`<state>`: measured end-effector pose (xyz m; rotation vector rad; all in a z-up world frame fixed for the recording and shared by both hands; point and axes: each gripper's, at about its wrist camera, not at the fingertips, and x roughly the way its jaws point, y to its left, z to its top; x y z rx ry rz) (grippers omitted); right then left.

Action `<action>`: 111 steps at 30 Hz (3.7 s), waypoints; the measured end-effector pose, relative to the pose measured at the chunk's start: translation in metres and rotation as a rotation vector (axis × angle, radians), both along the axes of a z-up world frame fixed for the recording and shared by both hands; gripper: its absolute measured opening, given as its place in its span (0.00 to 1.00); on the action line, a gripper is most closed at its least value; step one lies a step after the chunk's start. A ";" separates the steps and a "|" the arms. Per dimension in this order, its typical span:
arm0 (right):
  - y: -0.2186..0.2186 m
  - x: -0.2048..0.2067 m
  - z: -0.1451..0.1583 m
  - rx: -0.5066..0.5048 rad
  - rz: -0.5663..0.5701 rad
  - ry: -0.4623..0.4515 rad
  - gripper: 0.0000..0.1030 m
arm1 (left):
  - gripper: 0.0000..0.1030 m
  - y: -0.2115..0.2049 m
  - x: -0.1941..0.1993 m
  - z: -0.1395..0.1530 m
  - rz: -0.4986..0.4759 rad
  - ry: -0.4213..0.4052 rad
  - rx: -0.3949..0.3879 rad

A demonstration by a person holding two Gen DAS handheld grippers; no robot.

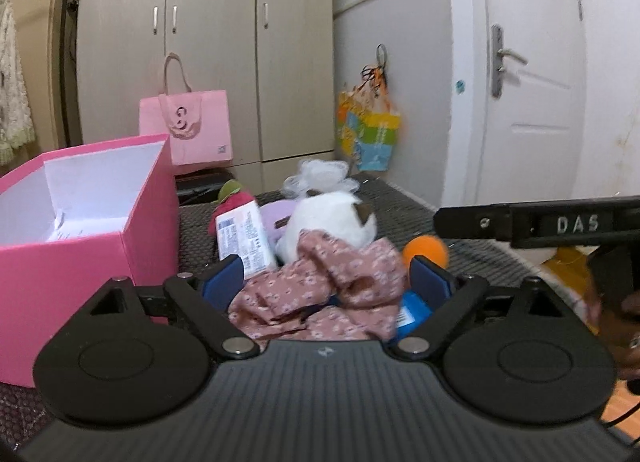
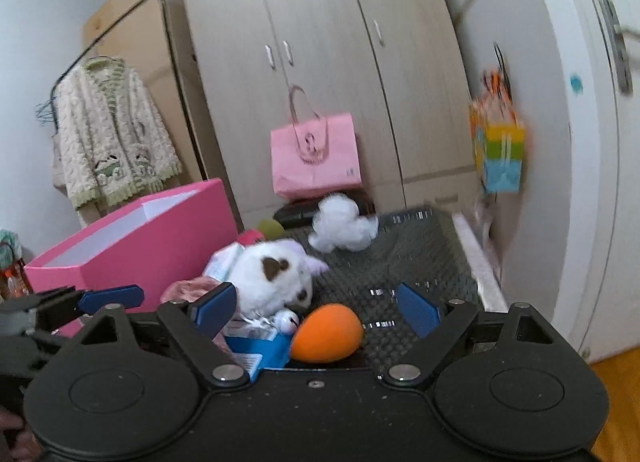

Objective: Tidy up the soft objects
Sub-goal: 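Grasp the pink floral scrunchie with the left gripper while the right gripper grasps the orange sponge, then carry scrunchie and sponge into the pink box and open both grippers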

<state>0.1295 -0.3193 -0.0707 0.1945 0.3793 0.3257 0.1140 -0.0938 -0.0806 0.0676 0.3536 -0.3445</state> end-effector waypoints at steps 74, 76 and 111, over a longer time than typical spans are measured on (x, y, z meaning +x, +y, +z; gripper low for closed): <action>0.063 -0.069 0.004 -0.178 0.127 0.081 0.48 | 0.23 0.060 -0.051 0.008 0.060 0.139 -0.042; 0.070 -0.071 0.007 -0.164 0.169 0.099 0.48 | 0.23 0.067 -0.056 0.010 0.067 0.153 -0.036; 0.193 -0.006 0.102 -0.173 0.568 0.015 0.49 | 0.23 0.173 0.001 0.105 0.036 0.223 -0.058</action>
